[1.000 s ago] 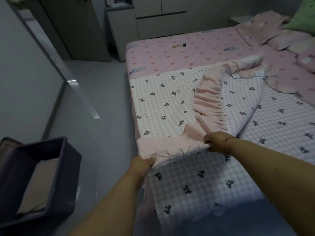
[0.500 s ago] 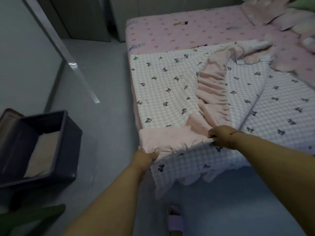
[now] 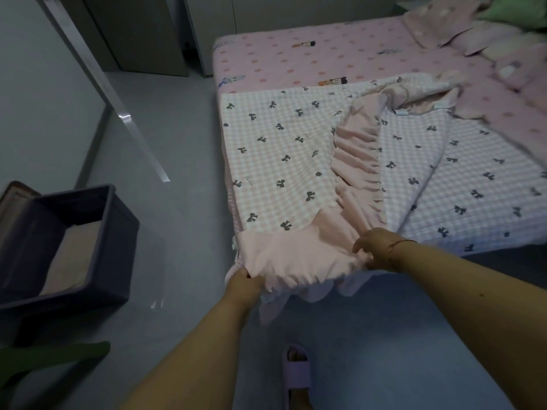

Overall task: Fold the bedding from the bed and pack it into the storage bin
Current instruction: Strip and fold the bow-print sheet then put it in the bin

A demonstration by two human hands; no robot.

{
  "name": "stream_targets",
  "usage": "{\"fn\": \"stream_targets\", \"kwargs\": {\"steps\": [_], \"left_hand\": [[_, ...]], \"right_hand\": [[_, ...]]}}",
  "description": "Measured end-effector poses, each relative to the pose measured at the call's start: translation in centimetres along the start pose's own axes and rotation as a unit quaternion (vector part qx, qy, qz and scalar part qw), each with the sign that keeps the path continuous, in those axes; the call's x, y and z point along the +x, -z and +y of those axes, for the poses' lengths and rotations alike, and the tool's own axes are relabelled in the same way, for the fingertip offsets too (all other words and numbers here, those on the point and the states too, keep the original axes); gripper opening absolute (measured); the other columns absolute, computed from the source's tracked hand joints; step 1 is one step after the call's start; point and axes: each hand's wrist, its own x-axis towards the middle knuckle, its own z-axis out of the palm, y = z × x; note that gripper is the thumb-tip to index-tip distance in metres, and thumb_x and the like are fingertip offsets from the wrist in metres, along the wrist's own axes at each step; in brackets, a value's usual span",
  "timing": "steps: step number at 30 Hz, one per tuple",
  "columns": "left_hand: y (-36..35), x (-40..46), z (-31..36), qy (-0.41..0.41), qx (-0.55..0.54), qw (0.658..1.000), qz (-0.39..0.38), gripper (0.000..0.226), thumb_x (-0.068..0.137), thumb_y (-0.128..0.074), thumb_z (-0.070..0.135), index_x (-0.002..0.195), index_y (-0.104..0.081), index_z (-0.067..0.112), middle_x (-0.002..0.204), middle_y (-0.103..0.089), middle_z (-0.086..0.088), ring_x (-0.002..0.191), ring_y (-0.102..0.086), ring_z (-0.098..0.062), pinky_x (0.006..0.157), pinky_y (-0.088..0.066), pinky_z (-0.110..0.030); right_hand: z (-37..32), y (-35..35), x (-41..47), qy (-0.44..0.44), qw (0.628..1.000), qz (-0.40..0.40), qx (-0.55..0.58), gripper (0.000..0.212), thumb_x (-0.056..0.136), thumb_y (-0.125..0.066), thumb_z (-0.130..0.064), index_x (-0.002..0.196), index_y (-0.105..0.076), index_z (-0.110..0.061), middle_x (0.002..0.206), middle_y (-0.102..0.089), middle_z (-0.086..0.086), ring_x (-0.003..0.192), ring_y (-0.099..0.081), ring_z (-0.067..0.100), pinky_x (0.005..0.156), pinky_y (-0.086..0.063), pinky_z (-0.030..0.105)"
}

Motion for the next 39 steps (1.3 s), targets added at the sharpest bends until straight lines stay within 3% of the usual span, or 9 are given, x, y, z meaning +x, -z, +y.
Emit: {"fn": "stream_targets", "kwargs": {"steps": [3,5,8,13,16,24,29,34,39], "left_hand": [[1.1,-0.8,-0.3,-0.018,0.026,0.999,0.04,0.021,0.073,-0.059,0.025,0.072,-0.063,0.004,0.064,-0.055,-0.004,0.061,-0.048,-0.018,0.057,-0.037,-0.025],[1.9,-0.9,-0.9,-0.012,0.024,0.997,0.067,0.027,0.081,-0.057,0.018,0.071,-0.056,-0.007,0.058,-0.051,-0.001,0.058,-0.044,-0.017,0.056,-0.034,-0.023],[2.1,-1.3,-0.6,-0.009,0.037,0.997,0.074,0.023,0.078,-0.055,0.021,0.071,-0.063,0.001,0.069,-0.054,-0.01,0.069,-0.047,-0.019,0.064,-0.036,-0.027],[-0.7,-2.1,3.1,-0.007,0.022,0.999,0.039,0.026,0.087,-0.058,0.017,0.062,-0.054,0.012,0.061,-0.048,-0.006,0.061,-0.042,-0.018,0.058,-0.032,-0.025],[-3.7,-2.5,6.4,-0.017,0.009,1.0,-0.003,0.028,0.094,-0.055,0.023,0.067,-0.05,0.016,0.076,-0.049,-0.008,0.073,-0.043,-0.018,0.061,-0.032,-0.027],[-10.8,-2.4,14.0,-0.02,0.002,0.998,-0.06,0.015,0.099,-0.05,0.025,0.095,-0.055,0.011,0.104,-0.063,-0.012,0.098,-0.062,-0.026,0.084,-0.053,-0.04],[-15.7,-0.6,17.9,-0.009,0.003,0.998,-0.069,0.019,0.098,-0.05,0.025,0.101,-0.057,0.008,0.105,-0.065,-0.016,0.087,-0.062,-0.025,0.084,-0.052,-0.041],[-23.2,1.5,21.6,-0.008,-0.007,0.998,-0.069,0.013,0.098,-0.049,0.022,0.09,-0.055,0.013,0.095,-0.063,-0.014,0.077,-0.059,-0.022,0.079,-0.051,-0.037],[-30.4,3.5,24.8,-0.01,-0.004,0.996,-0.087,0.014,0.099,-0.048,0.022,0.09,-0.055,0.013,0.094,-0.063,-0.013,0.082,-0.06,-0.023,0.076,-0.051,-0.036]], "right_hand": [[0.0,-1.1,-1.0,0.008,1.0,-0.019,-0.009,0.048,0.086,-0.064,-0.035,0.132,-0.05,-0.03,0.129,-0.049,0.004,0.121,-0.046,0.023,0.102,-0.04,0.032],[0.0,-1.6,-1.6,0.004,0.999,-0.037,0.0,0.045,0.086,-0.063,-0.032,0.13,-0.052,-0.028,0.129,-0.052,0.005,0.122,-0.048,0.023,0.103,-0.04,0.031],[0.5,-1.6,-2.7,-0.014,0.998,-0.044,0.033,0.044,0.086,-0.064,-0.031,0.129,-0.054,-0.025,0.129,-0.054,0.005,0.118,-0.052,0.023,0.102,-0.042,0.029],[2.4,-0.3,-5.1,-0.052,0.995,-0.017,0.084,0.041,0.088,-0.062,-0.031,0.127,-0.055,-0.024,0.131,-0.054,0.005,0.119,-0.052,0.023,0.101,-0.041,0.029],[4.2,0.7,-6.4,-0.085,0.99,0.002,0.114,0.039,0.089,-0.059,-0.036,0.127,-0.055,-0.024,0.133,-0.053,0.006,0.119,-0.052,0.025,0.101,-0.042,0.032],[9.5,3.7,-6.4,-0.12,0.979,0.018,0.162,0.046,0.093,-0.048,-0.047,0.131,-0.049,-0.021,0.133,-0.053,0.008,0.117,-0.052,0.027,0.098,-0.044,0.037],[15.1,5.1,-5.3,-0.13,0.975,0.008,0.178,0.048,0.095,-0.044,-0.048,0.132,-0.048,-0.019,0.135,-0.052,0.009,0.118,-0.051,0.027,0.099,-0.044,0.038],[22.2,7.5,-4.3,-0.133,0.974,-0.002,0.185,0.047,0.097,-0.039,-0.047,0.131,-0.049,-0.015,0.133,-0.053,0.01,0.117,-0.052,0.027,0.095,-0.043,0.036],[28.7,9.2,-2.7,-0.143,0.968,0.006,0.208,0.048,0.099,-0.036,-0.044,0.126,-0.054,-0.009,0.124,-0.059,0.014,0.11,-0.057,0.029,0.088,-0.045,0.034]]}}
